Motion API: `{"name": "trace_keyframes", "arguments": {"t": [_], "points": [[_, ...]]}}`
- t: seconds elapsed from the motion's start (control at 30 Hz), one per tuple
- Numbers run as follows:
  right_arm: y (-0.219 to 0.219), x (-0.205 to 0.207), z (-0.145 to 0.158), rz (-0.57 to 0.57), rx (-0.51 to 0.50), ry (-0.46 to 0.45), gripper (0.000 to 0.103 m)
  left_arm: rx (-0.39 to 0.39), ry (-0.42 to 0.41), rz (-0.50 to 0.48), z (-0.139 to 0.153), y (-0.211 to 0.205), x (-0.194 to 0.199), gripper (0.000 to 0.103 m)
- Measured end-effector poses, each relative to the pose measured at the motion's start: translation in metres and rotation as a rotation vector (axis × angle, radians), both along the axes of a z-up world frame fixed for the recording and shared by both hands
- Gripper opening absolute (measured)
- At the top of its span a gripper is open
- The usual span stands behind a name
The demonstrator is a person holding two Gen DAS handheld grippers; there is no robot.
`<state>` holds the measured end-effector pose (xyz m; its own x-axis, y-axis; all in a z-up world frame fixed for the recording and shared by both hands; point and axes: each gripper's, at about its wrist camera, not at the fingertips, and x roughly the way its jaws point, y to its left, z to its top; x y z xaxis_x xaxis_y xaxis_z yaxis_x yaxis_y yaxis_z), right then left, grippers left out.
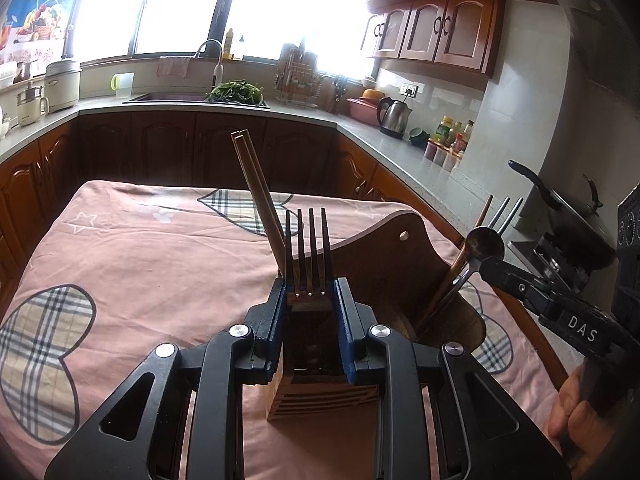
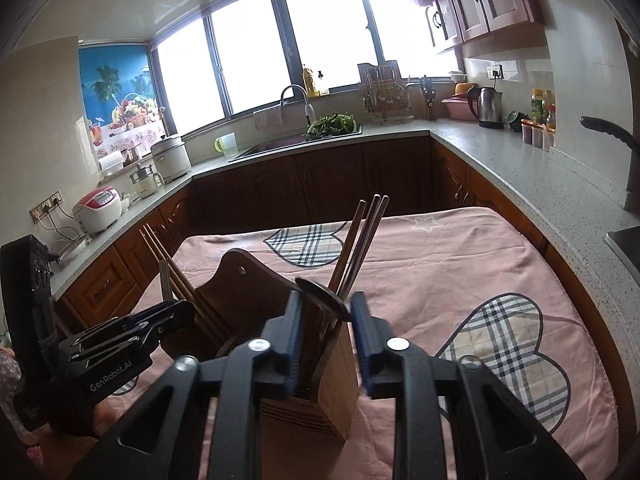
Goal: Organize utensils
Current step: 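Open the left tool to drop the fork in the holder while the right tool releases the spoon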
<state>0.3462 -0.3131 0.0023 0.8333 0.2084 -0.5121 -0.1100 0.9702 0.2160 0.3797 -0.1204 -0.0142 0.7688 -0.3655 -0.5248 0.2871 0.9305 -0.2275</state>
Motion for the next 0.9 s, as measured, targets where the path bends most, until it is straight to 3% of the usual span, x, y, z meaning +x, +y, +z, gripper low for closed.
{"name": "trace_keyframes", "arguments": {"t": [0.5, 0.67, 0.77, 0.83, 0.9], "points": [[-0.001, 0.004, -0.005, -0.004, 0.024, 0.022, 0.009, -0.003, 0.015, -0.006, 0.000, 0.002, 0.003, 0.022], [-0.002, 0.004, -0.007, -0.004, 0.033, 0.027, 0.013, 0.002, 0.014, -0.006, 0.002, 0.001, 0.000, 0.022], [-0.004, 0.001, -0.008, -0.004, 0.044, 0.027, 0.014, 0.009, 0.012, -0.010, 0.003, 0.001, -0.004, 0.025], [-0.004, 0.000, -0.007, -0.003, 0.051, 0.027, 0.015, 0.016, 0.009, -0.010, 0.004, 0.000, -0.006, 0.033], [-0.007, -0.002, -0.006, -0.006, 0.064, 0.023, 0.022, 0.012, 0.009, -0.011, 0.005, 0.000, -0.009, 0.037]]}}
